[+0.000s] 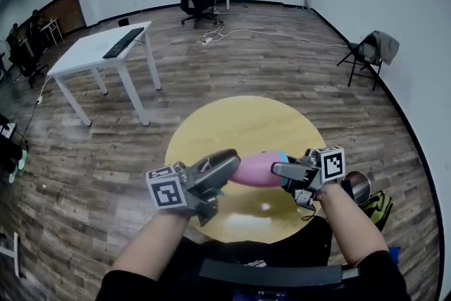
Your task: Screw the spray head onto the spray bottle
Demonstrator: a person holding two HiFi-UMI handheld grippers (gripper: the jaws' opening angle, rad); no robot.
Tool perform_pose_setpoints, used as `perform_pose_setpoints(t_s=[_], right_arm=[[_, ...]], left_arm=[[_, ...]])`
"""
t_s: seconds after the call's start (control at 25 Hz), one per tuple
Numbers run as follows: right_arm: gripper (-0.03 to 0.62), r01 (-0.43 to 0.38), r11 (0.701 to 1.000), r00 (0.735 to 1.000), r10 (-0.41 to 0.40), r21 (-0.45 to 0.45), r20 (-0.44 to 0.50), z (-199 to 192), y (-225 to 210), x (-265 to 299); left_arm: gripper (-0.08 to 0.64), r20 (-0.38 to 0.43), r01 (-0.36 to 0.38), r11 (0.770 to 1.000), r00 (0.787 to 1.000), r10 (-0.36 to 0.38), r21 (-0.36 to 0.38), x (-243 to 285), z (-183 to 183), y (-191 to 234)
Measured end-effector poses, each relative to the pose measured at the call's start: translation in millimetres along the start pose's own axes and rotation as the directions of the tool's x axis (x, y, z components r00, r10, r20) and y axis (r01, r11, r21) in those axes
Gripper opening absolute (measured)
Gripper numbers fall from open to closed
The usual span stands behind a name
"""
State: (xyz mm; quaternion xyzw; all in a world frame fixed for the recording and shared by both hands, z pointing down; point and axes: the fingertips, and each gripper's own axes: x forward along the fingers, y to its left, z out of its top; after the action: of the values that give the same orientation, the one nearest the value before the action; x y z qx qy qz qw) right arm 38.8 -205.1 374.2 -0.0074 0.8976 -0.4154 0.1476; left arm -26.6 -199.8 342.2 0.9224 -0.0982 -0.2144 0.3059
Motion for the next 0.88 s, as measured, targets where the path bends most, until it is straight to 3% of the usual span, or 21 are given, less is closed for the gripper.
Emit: perform_pose_setpoints(t_s=[0.04,0.12,0.16,0.2,0.24,0.28,0.32,0.36,0.4,0.44,0.48,0.52,0.56,0.6,0.64,0.68,0.72,0.76,0.8,0.84,0.88], right_arm=[[0.492,0.024,0.992,0.999,-0.027,-0.127,-0.025,1,4,0],[0.531,0.069,0.925,0.994,-0.096,-0.373,-0.053,3,14,-4],[0.535,0.086,0.862,0.989,-0.134,-0.5,-0.061,3,18,-7],[0.576,0.096,0.761,0.981,-0.181,-0.642,-0.067,1,22,-10],[0.58,0.094,0.607,0.968,-0.24,-0.789,-0.069,-3,25,-11],[0.591,0.073,0.408,0.95,-0.306,-0.91,-0.061,-8,26,-11],[0.591,0.036,0.203,0.927,-0.372,-0.979,-0.043,-15,25,-10],[0.591,-0.014,0.037,0.902,-0.43,-0.999,-0.029,-23,21,-7],[0.591,-0.074,-0.07,0.882,-0.47,-0.995,-0.032,-32,16,-4],[0.56,-0.127,-0.114,0.871,-0.488,-0.985,-0.056,-41,13,0],[0.471,-0.152,-0.086,0.868,-0.488,-0.985,-0.092,-47,12,2],[0.476,-0.138,0.02,0.878,-0.461,-0.99,-0.132,-48,14,1],[0.476,-0.093,0.202,0.902,-0.398,-0.975,-0.169,-44,18,-1],[0.476,-0.042,0.428,0.933,-0.307,-0.903,-0.189,-38,22,-3],[0.475,-0.008,0.644,0.96,-0.21,-0.765,-0.187,-30,25,-6],[0.475,0.003,0.81,0.977,-0.129,-0.586,-0.173,-22,25,-8],[0.474,0.002,0.915,0.984,-0.073,-0.405,-0.16,-16,21,-9],[0.475,0.0,0.968,0.988,-0.04,-0.251,-0.152,-14,15,-9],[0.475,0.005,0.99,0.989,-0.026,-0.144,-0.146,-14,9,-9],[0.476,0.015,0.996,0.99,-0.028,-0.091,-0.139,-14,6,-7],[0.477,0.029,0.995,0.99,-0.042,-0.093,-0.135,-15,5,-5]], left_arm=[[0.192,0.018,0.004,0.999,1.0,-0.003,-0.033,-2,3,2],[0.192,0.043,0.012,0.998,0.999,-0.009,-0.069,-5,9,5],[0.192,0.049,0.015,0.996,0.999,-0.011,-0.086,-7,11,6],[0.192,0.051,0.019,0.994,0.999,-0.013,-0.111,-8,12,7],[0.192,0.052,0.023,0.99,0.999,-0.015,-0.142,-8,12,9],[0.192,0.048,0.026,0.985,0.999,-0.018,-0.173,-8,11,10],[0.192,0.042,0.029,0.979,0.999,-0.021,-0.2,-6,9,11],[0.192,0.033,0.031,0.976,0.999,-0.024,-0.217,-3,5,12],[0.192,0.023,0.031,0.974,0.999,-0.027,-0.225,1,2,12],[0.192,0.014,0.031,0.975,0.999,-0.029,-0.221,4,-1,11],[0.192,0.004,0.032,0.978,0.999,-0.031,-0.206,6,-4,8],[0.192,-0.009,0.034,0.984,0.999,-0.036,-0.176,7,-6,4],[0.192,-0.029,0.041,0.992,0.999,-0.045,-0.123,9,-8,-3],[0.193,-0.056,0.051,0.998,0.997,-0.053,-0.04,10,-11,-11],[0.192,-0.091,0.06,0.996,0.994,-0.054,0.069,12,-14,-19],[0.192,-0.127,0.065,0.98,0.991,-0.041,0.186,14,-17,-25],[0.193,-0.158,0.064,0.957,0.987,-0.019,0.283,16,-20,-28],[0.193,-0.18,0.059,0.939,0.984,0.003,0.339,17,-22,-28],[0.193,-0.19,0.051,0.935,0.982,0.018,0.352,17,-23,-26],[0.193,-0.189,0.043,0.942,0.982,0.022,0.332,16,-23,-22],[0.193,-0.175,0.035,0.957,0.984,0.016,0.287,14,-21,-19]])
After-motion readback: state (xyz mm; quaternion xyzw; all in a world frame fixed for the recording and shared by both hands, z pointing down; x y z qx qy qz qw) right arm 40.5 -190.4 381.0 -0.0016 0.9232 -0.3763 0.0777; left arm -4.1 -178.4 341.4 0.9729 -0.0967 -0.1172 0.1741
